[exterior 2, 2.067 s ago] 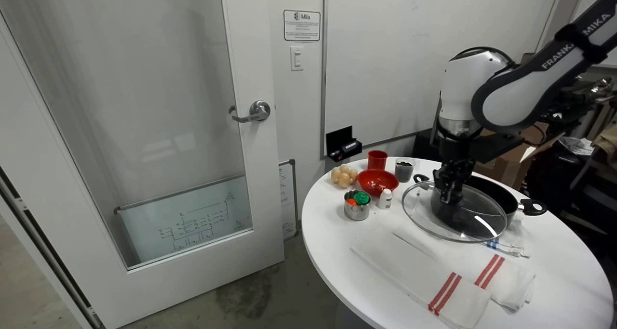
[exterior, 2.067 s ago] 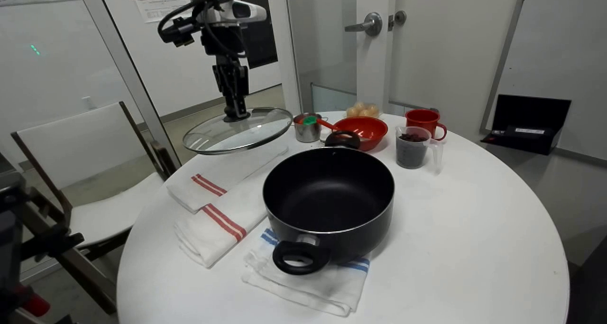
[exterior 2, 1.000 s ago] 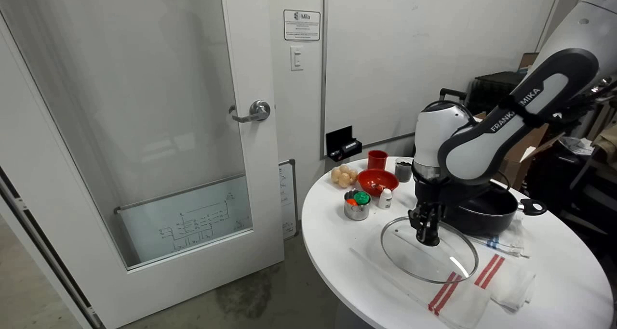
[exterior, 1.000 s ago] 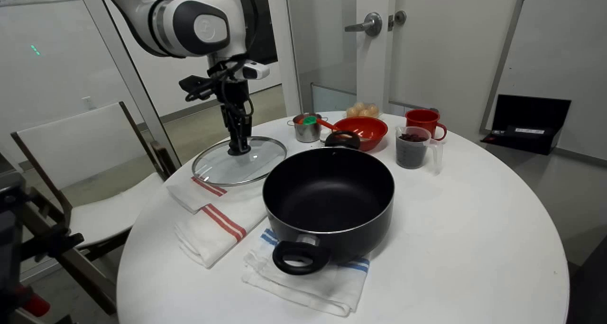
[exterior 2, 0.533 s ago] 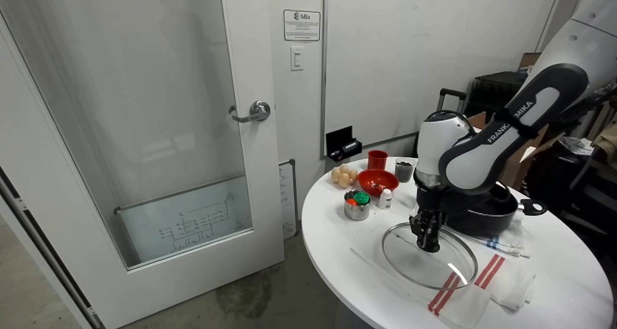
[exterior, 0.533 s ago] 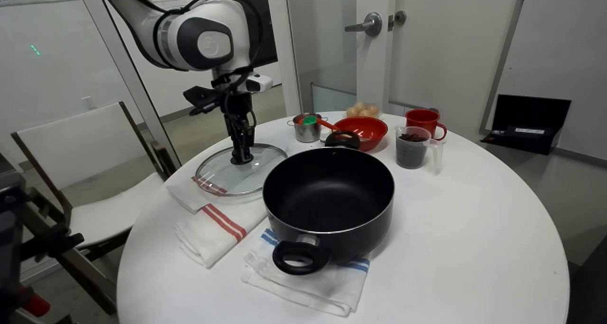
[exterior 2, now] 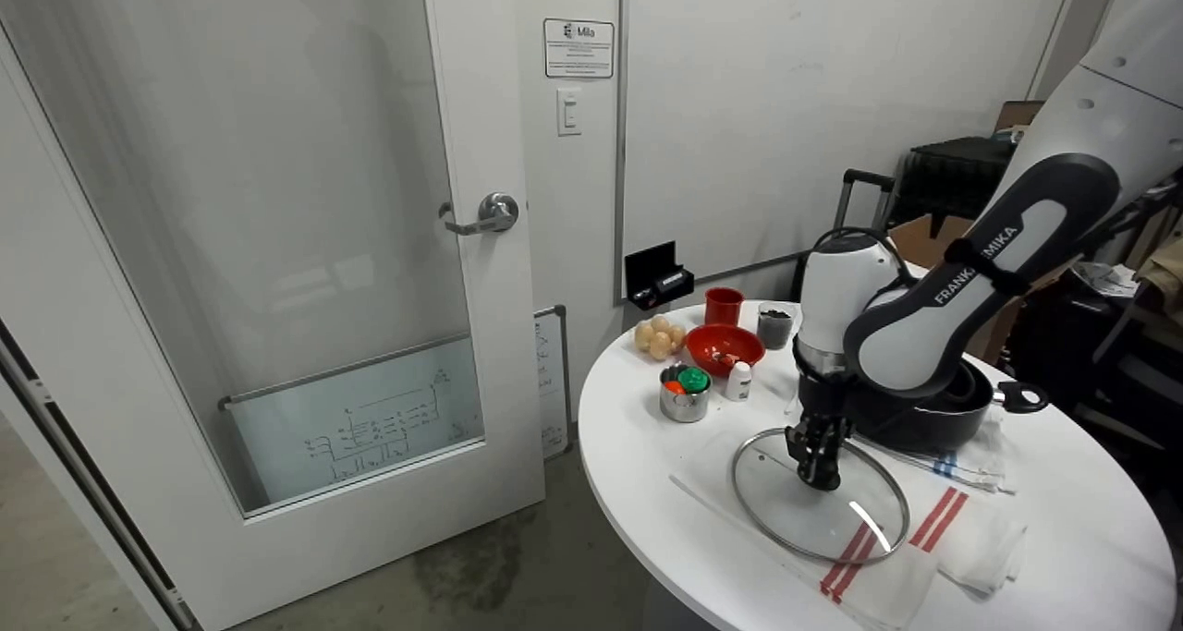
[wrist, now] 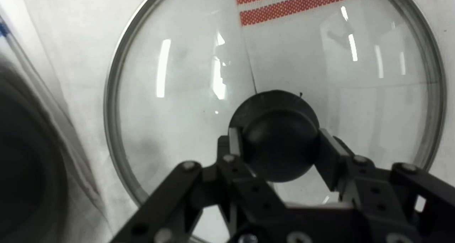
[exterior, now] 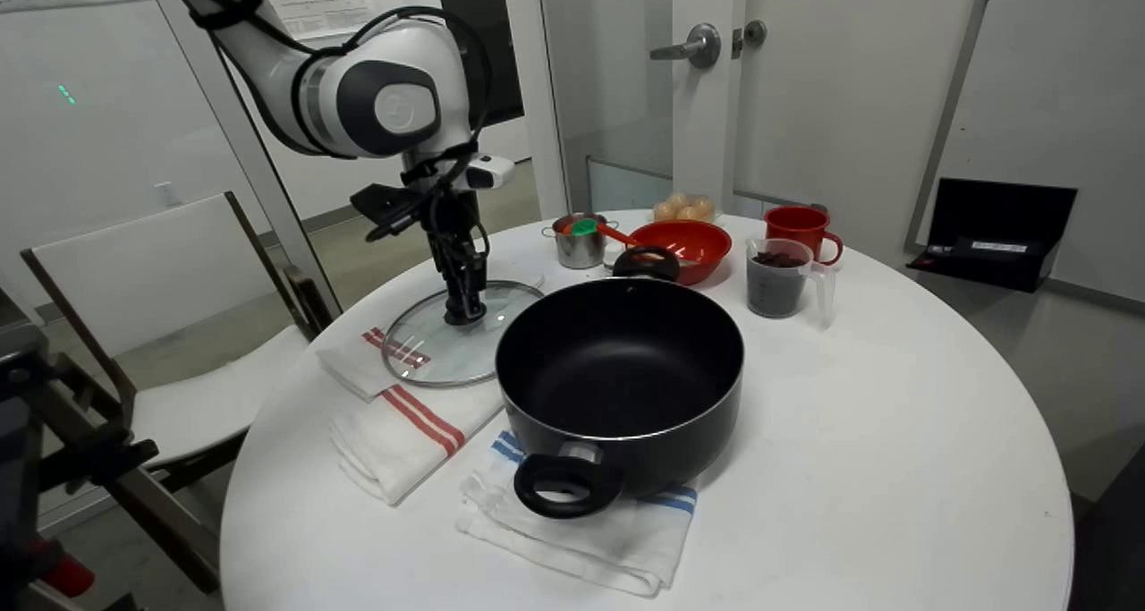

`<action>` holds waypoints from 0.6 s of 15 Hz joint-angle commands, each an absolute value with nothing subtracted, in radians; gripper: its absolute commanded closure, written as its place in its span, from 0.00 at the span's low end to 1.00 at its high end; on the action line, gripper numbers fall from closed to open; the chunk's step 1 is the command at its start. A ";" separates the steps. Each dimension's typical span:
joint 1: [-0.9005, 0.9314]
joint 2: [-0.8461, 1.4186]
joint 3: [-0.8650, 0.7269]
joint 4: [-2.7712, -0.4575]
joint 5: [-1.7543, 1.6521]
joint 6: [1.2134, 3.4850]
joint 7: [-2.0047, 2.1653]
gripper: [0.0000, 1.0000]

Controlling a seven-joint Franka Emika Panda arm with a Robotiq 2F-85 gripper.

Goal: Remove the lid from the back put and put it on the tea towel

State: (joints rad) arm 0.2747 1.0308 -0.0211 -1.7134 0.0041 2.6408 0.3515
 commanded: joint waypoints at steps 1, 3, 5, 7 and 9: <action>0.330 1.039 -0.072 -1.709 -0.028 2.695 0.363 0.17; 0.348 1.029 -0.088 -1.723 -0.035 2.719 0.367 0.03; 0.363 1.014 -0.102 -1.741 -0.037 2.738 0.370 0.00; 0.376 0.992 -0.114 -1.770 -0.038 2.756 0.373 0.00; 0.384 0.960 -0.119 -1.803 -0.035 2.771 0.374 0.00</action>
